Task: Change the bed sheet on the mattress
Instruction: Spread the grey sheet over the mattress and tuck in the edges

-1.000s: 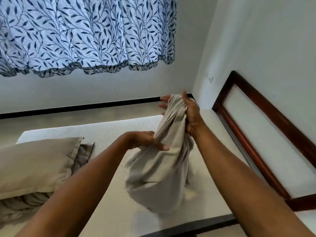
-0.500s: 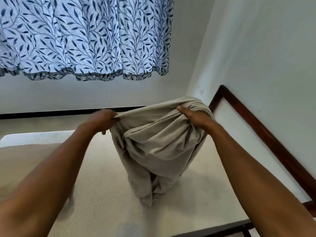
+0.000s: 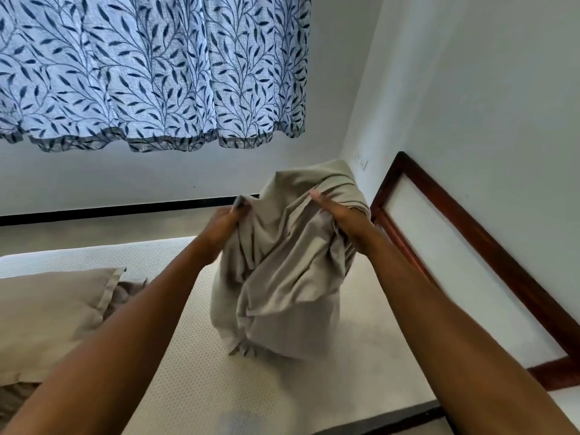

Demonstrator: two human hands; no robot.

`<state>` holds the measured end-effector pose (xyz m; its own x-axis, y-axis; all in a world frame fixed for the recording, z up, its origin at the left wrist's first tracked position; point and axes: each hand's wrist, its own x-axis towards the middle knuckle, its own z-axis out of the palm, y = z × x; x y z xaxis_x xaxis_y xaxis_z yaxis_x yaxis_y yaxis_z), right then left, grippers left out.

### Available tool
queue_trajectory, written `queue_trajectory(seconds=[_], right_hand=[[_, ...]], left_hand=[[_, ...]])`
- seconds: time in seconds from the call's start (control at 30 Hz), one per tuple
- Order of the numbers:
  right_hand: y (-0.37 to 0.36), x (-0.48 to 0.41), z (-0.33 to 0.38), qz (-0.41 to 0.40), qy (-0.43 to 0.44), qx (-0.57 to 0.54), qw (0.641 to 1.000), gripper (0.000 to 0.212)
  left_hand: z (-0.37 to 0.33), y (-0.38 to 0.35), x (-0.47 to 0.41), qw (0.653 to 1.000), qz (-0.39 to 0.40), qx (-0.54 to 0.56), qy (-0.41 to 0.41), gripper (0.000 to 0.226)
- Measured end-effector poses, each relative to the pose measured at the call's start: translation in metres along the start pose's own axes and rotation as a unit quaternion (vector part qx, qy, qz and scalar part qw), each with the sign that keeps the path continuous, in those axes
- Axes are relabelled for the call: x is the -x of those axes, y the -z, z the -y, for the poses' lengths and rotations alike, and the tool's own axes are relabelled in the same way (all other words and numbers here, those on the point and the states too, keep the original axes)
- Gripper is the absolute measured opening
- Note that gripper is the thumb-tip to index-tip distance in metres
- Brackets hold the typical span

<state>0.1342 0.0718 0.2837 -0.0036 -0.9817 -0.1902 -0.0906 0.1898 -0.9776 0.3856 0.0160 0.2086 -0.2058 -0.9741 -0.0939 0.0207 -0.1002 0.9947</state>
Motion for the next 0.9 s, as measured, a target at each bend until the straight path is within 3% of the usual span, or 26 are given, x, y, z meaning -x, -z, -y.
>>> queue_trajectory(seconds=[0.07,0.13,0.2,0.27,0.33,0.43,0.5,0.6,0.67,0.73,0.8,0.9], right_hand=[[-0.006,0.0,0.006,0.046,0.012,-0.097,0.994,0.039],[-0.016,0.002,0.015,0.075,0.019,-0.117,0.99,0.047],[-0.022,-0.006,0.022,0.045,0.049,-0.077,0.995,0.049],[-0.024,-0.011,0.027,0.001,0.066,-0.03,0.997,0.065],[-0.021,-0.015,0.026,-0.035,0.053,0.011,0.998,0.078],[-0.009,-0.018,0.004,-0.082,0.04,0.021,0.996,0.069],[0.005,-0.019,-0.021,-0.105,0.008,-0.028,0.994,0.064],[0.019,-0.017,-0.063,-0.042,-0.086,-0.201,0.975,0.073],[0.011,-0.01,-0.087,-0.014,-0.126,-0.282,0.951,0.063],[-0.001,-0.004,-0.113,0.031,-0.178,-0.305,0.935,0.06],[-0.015,0.001,-0.128,0.116,-0.215,-0.333,0.911,0.073],[-0.027,-0.007,-0.126,0.14,-0.2,-0.396,0.885,0.078]], left_hand=[[-0.007,-0.015,0.006,0.995,0.087,0.032,-0.032,0.061],[-0.027,-0.032,0.01,0.989,0.135,0.037,-0.045,0.099],[-0.047,-0.053,0.017,0.99,0.125,0.0,-0.064,0.111],[-0.053,-0.076,0.023,0.994,0.083,-0.049,-0.059,0.096],[-0.047,-0.09,0.028,0.991,0.119,-0.068,-0.008,0.072],[-0.025,-0.086,0.03,0.961,0.236,-0.064,0.13,0.05],[-0.016,-0.079,0.03,0.949,0.23,-0.108,0.187,0.047],[-0.01,-0.069,0.028,0.962,0.136,-0.164,0.169,0.035],[-0.009,-0.055,0.025,0.971,0.092,-0.169,0.145,0.046],[-0.003,-0.039,0.027,0.978,0.094,-0.097,0.16,0.054],[0.008,-0.026,0.036,0.97,0.112,0.001,0.216,0.053],[0.033,-0.023,0.058,0.952,0.148,0.085,0.256,0.051]])
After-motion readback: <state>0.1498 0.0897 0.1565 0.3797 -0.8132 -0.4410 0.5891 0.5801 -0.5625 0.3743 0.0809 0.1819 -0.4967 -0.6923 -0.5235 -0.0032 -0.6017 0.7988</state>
